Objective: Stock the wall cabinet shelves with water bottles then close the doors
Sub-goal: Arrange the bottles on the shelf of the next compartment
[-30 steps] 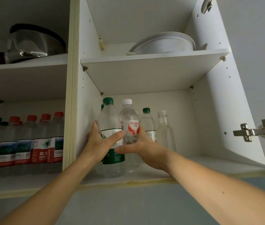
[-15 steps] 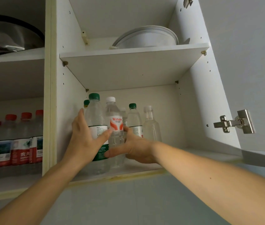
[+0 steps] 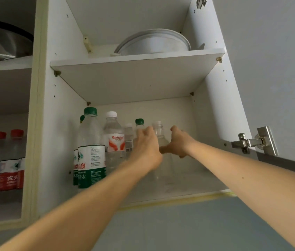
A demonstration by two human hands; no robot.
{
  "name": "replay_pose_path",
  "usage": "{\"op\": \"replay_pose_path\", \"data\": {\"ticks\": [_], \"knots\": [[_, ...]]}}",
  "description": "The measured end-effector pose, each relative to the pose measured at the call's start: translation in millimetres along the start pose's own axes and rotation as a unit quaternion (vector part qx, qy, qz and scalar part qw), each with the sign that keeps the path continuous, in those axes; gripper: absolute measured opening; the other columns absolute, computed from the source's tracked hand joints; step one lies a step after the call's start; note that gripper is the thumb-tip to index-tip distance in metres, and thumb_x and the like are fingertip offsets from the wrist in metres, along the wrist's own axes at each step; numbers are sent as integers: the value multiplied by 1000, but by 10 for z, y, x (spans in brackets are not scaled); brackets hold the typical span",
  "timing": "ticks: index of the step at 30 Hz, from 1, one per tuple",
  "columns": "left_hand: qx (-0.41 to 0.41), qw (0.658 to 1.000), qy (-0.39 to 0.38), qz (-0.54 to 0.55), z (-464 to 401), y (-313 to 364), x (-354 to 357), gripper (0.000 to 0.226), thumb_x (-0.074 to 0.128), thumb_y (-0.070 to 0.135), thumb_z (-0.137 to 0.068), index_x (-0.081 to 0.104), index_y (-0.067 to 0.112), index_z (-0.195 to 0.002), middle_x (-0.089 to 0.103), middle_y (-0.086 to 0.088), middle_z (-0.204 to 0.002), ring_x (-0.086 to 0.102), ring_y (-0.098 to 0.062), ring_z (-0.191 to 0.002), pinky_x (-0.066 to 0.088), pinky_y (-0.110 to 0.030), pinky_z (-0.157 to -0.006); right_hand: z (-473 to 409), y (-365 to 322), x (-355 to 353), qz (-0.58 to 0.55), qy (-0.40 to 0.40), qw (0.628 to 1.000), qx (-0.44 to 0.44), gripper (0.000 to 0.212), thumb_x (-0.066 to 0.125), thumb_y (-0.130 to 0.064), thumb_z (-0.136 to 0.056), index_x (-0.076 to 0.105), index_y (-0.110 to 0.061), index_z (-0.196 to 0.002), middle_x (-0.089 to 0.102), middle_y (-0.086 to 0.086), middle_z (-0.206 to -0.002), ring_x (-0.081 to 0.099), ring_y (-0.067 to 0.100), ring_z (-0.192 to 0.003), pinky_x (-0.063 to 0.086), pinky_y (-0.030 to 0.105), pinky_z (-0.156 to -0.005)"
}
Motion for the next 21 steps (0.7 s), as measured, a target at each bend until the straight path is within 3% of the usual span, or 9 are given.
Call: {"op": "replay_pose_path", "data": {"ticks": [3, 5, 9, 12, 16, 18, 19, 21], "knots": [[-158, 987, -34, 12, -256, -130, 273, 92, 64, 2, -92, 3, 19, -158, 10, -19, -160, 31, -40, -142, 40, -45, -110, -99, 117, 176, -56, -78, 995, 21, 117, 86, -42, -77, 6, -18, -159, 47, 17, -145, 62, 32, -112, 63, 45, -80], [-196, 980, -22, 25, -382, -268, 389, 90, 59, 9, -97, -5, 21, -159, 5, -21, -163, 29, -43, -144, 38, -49, -112, -154, 174, 271, -87, -111, 990, 17, 104, 86, -38, -79, 18, -19, -155, 56, 16, -135, 68, 30, -100, 64, 45, -77], [-187, 981, 44, 17, -627, -555, 515, 70, 59, 9, -97, 17, 16, -154, 36, -23, -148, 52, -39, -123, 54, -44, -94, -289, 253, 289, -113, -146, 983, 13, 74, 85, -24, -81, 39, -14, -139, 57, 15, -129, 70, 33, -99, 64, 47, -79], [-215, 976, 14, 37, -696, -679, 622, 62, 61, 8, -98, 28, 8, -151, 52, -13, -127, 59, -26, -100, 47, -26, -68, -375, 298, 221, -118, -166, 979, 16, 71, 85, -14, -81, 44, -11, -139, 53, 15, -136, 67, 33, -107, 62, 45, -85], [-175, 984, 17, -10, -763, -688, 673, 63, 68, 13, -93, 31, 1, -143, 55, -15, -124, 60, -29, -103, 50, -26, -73, -516, 354, 245, -106, -166, 980, 25, 69, 83, -8, -82, 46, -9, -141, 53, 17, -135, 67, 36, -107, 63, 46, -82], [-183, 983, -6, 12, -782, -693, 703, 73, 74, 15, -91, 26, 5, -145, 56, -8, -111, 59, -18, -87, 49, -17, -56, -591, 382, 296, -95, -161, 982, 24, 69, 82, -8, -83, 45, -8, -141, 53, 14, -132, 66, 35, -109, 63, 44, -80], [-184, 983, -14, 16, -788, -699, 711, 79, 76, 16, -90, 23, 7, -147, 56, -7, -112, 59, -16, -86, 48, -16, -55, -616, 391, 313, -90, -161, 983, 23, 69, 82, -8, -83, 45, -9, -142, 54, 13, -128, 66, 34, -108, 64, 42, -77], [-163, 986, -18, -11, -806, -692, 696, 91, 80, 18, -86, 18, 8, -151, 57, -10, -125, 59, -19, -96, 47, -24, -69, -661, 389, 326, -85, -163, 983, 21, 67, 82, -8, -83, 47, -9, -141, 56, 11, -123, 66, 33, -106, 64, 42, -75]]}}
Point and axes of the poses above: each hand's wrist, its own z-axis away from the middle knuckle, its own x-axis out of the palm, y = z × x, the point moved 4 cm from there along -z, towards the middle knuckle
